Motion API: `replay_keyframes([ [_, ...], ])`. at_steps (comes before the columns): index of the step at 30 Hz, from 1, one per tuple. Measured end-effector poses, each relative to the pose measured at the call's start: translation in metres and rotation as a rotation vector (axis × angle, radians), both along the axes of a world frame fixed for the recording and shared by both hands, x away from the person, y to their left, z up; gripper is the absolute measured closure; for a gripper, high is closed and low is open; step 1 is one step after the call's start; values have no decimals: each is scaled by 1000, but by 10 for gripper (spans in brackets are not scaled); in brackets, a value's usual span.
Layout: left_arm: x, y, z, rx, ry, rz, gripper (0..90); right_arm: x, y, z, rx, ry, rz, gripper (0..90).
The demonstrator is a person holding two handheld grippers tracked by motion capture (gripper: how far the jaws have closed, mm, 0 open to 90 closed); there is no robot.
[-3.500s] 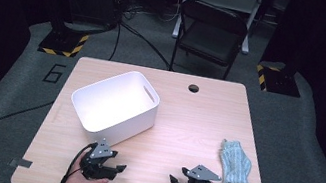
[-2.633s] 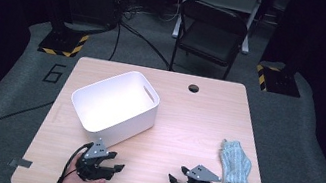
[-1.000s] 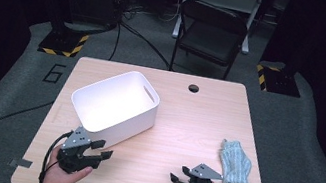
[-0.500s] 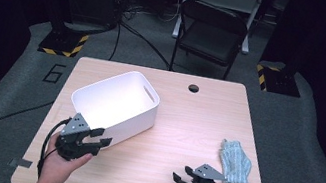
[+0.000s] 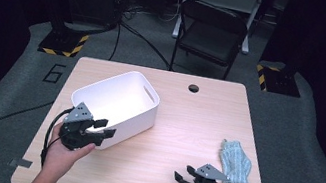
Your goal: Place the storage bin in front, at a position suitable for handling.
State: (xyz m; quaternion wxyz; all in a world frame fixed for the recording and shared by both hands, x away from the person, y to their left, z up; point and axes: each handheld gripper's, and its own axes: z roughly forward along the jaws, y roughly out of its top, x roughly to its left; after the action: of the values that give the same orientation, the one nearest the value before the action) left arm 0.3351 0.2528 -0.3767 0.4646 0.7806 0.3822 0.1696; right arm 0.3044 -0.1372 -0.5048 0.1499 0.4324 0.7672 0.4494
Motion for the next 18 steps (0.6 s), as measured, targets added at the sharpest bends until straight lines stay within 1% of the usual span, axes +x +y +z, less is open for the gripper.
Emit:
replay_keyframes([
  [3, 3, 3, 2, -15, -12, 17, 521, 0, -1, 0, 4, 3, 3, 444],
  [4, 3, 5, 3, -16, -9, 18, 520, 0, -1, 0, 2, -4, -2, 443],
  [5, 4, 6, 4, -9, -16, 20, 520, 0, -1, 0, -4, -2, 0, 440],
  [7, 7, 10, 6, -18, -4, 31, 530, 0, 0, 0, -8, -3, 0, 440],
  [9, 8, 14, 9, -31, -3, 37, 541, 0, 0, 0, -15, -6, 6, 440],
  [10, 9, 15, 10, -35, -3, 41, 548, 0, 0, 1, -16, -8, -1, 440],
  [14, 11, 23, 15, -24, -5, 89, 543, -1, 0, 1, -12, -12, 6, 440],
  [15, 11, 25, 15, -27, -9, 104, 539, -1, 0, 1, -10, -8, 2, 440],
  [18, 12, 33, 14, -31, -2, 144, 517, 0, -1, 0, -10, -3, 1, 440],
])
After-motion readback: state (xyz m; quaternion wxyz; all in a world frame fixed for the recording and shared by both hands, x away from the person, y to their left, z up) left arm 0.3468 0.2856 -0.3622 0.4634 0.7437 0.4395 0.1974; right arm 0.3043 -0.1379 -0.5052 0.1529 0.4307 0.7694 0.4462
